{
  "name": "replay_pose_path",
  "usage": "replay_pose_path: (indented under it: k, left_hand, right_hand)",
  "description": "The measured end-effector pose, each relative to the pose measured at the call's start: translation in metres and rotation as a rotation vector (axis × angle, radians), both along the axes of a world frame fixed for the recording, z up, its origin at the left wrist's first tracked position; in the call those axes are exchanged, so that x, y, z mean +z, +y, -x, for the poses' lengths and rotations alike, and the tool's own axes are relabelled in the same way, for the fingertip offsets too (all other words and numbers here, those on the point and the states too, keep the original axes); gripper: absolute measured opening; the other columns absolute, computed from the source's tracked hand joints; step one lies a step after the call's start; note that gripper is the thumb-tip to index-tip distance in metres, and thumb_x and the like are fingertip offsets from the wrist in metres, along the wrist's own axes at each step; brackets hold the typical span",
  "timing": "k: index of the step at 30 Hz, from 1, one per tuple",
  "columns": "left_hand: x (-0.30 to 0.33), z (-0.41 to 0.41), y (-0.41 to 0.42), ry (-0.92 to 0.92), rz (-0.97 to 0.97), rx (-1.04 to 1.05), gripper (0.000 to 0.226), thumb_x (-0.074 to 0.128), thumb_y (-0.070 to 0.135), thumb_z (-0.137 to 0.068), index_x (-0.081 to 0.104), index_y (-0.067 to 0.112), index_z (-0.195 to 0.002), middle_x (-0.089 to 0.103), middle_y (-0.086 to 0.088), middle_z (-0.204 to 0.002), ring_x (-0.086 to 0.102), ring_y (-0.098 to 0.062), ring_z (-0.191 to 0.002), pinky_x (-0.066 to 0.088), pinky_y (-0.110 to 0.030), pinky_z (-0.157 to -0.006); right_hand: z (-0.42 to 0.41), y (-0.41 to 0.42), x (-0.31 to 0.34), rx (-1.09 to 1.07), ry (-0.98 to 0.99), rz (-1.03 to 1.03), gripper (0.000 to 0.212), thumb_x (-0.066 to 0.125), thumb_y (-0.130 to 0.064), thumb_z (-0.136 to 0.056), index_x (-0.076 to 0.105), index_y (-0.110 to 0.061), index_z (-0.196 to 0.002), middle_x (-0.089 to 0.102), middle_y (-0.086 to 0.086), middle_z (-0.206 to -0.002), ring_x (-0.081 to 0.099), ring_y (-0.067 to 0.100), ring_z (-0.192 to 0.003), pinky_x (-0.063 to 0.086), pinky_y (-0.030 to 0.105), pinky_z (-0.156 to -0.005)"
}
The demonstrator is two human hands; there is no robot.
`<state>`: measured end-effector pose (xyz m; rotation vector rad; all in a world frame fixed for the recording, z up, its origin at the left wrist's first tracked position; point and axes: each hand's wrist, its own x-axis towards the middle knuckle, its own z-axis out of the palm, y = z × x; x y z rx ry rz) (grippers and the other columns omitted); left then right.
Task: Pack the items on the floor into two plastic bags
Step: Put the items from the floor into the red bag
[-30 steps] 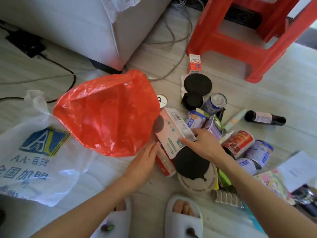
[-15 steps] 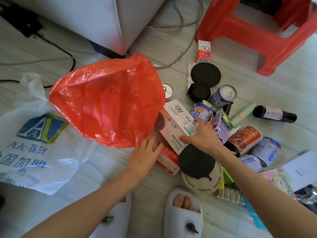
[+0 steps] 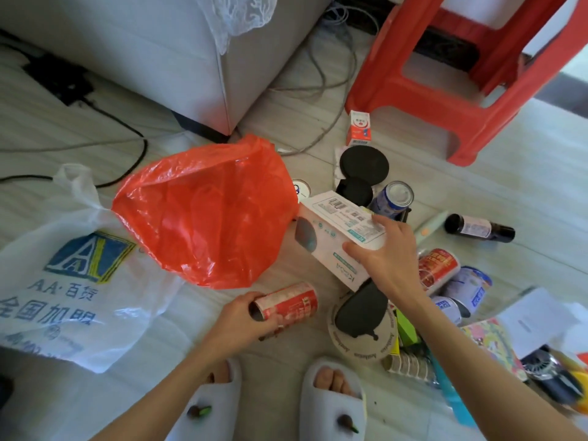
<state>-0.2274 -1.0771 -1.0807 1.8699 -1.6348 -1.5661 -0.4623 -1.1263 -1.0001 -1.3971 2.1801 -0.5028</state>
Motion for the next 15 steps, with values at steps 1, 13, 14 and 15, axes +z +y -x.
replay_pose_path:
  k: [1, 13, 14, 15]
  left_hand:
    - [0.008, -0.009, 0.001, 0.028, -0.024, 0.064, 0.037, 0.074, 0.034, -0.074, 0.058, 0.023, -0.106, 0.065, 0.003, -0.099, 0.061, -0.007, -0.083, 0.049, -0.013, -0.07]
    - [0.06, -0.083, -0.011, 0.181, 0.029, 0.806, 0.029, 0.066, 0.031, -0.082, 0.063, 0.003, -0.088, 0.064, -0.009, -0.075, 0.058, -0.021, -0.069, 0.047, -0.028, -0.065]
    - [0.056, -0.084, -0.017, 0.2, 0.01, 0.854, 0.03, 0.067, 0.031, -0.082, 0.062, 0.002, -0.089, 0.063, -0.008, -0.075, 0.058, -0.019, -0.069, 0.049, -0.029, -0.066]
    - [0.052, -0.084, -0.022, 0.227, -0.019, 0.903, 0.03, 0.067, 0.031, -0.082, 0.061, 0.002, -0.089, 0.063, -0.007, -0.075, 0.059, -0.019, -0.07, 0.05, -0.031, -0.069]
  right_hand:
    - [0.004, 0.002, 0.007, 0.009, -0.004, 0.029, 0.068, 0.073, -0.041, -0.07, 0.048, -0.02, -0.13, 0.043, 0.006, -0.126, 0.041, 0.021, -0.117, 0.035, 0.036, -0.101]
    - [-0.046, 0.006, 0.057, 0.005, -0.544, -0.17, 0.032, 0.075, -0.038, -0.057, 0.069, -0.023, -0.084, 0.071, -0.001, -0.09, 0.067, 0.017, -0.084, 0.051, 0.033, -0.075]
    - [-0.058, 0.001, 0.054, -0.045, -0.638, -0.192, 0.019, 0.075, -0.031, -0.065, 0.068, -0.02, -0.078, 0.072, 0.0, -0.08, 0.069, 0.014, -0.074, 0.05, 0.032, -0.068]
    - [-0.072, -0.003, 0.051, -0.104, -0.729, -0.235, 0.01, 0.073, -0.026, -0.072, 0.066, -0.019, -0.074, 0.071, -0.002, -0.07, 0.067, 0.009, -0.062, 0.049, 0.028, -0.062]
